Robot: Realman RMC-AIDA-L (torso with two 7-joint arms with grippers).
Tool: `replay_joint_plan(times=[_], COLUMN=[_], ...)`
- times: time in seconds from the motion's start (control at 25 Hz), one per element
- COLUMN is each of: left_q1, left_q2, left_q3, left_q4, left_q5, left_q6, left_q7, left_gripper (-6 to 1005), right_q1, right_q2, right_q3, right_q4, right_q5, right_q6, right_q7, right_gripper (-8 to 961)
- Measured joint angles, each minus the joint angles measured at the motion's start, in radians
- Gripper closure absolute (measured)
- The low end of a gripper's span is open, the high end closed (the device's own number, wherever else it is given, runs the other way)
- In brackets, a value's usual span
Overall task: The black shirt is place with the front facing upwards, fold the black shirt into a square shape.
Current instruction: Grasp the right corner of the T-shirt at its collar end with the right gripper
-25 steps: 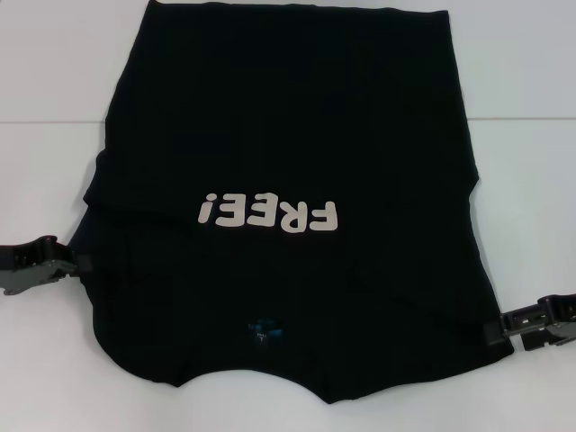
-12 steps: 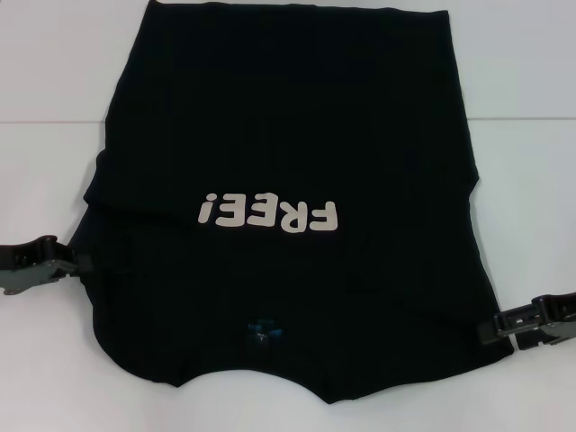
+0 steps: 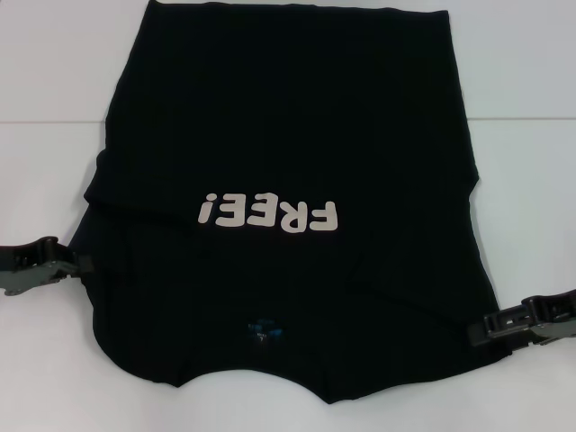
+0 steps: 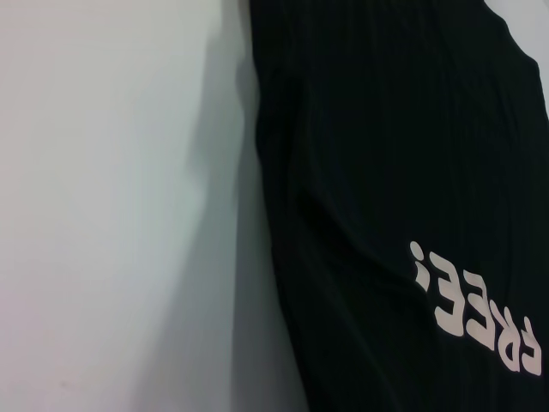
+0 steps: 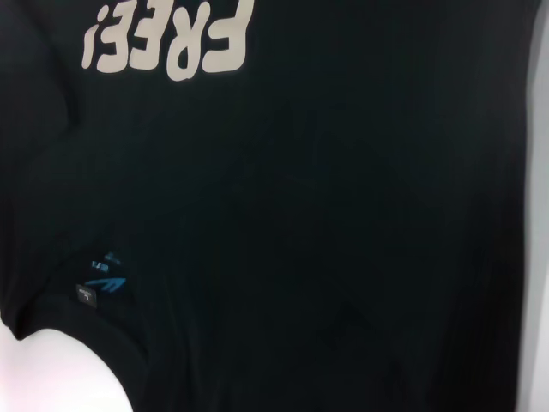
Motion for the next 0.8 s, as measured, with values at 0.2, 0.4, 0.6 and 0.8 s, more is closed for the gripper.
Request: replay_joint_plan(times=[0.2, 0.4, 0.6, 0.8], left_q1=[0.000, 0.004, 0.006, 0.006], left_q2=[0.000, 0.000, 0.000, 0.000], left_q3=[0.000, 0.000, 0.002, 0.001], left_q4=[-0.001, -0.001, -0.001, -0.001], left_q5=[0.000, -0.014, -0.016, -0.017], left_q6=[0.000, 0.002, 0.003, 0.003], left_q7=[0.001, 0.003, 0.005, 0.005], left_gripper=[962, 963, 962, 963], right_q1=[0.005, 0.012, 0.019, 0.030], right_q2=[0.007, 0.013, 0.019, 0.026], right_q3=[-0.005, -0.009, -0.012, -0.013], right_q4=[0.000, 0.000, 0.000, 0.000], right_q5=[0.000, 0.000, 0.000, 0.004], right_q6=[0.000, 0.000, 0.007, 0.013], right_q7=[-0.002, -0.002, -0.003, -0.005], right_gripper=[42, 42, 42, 42])
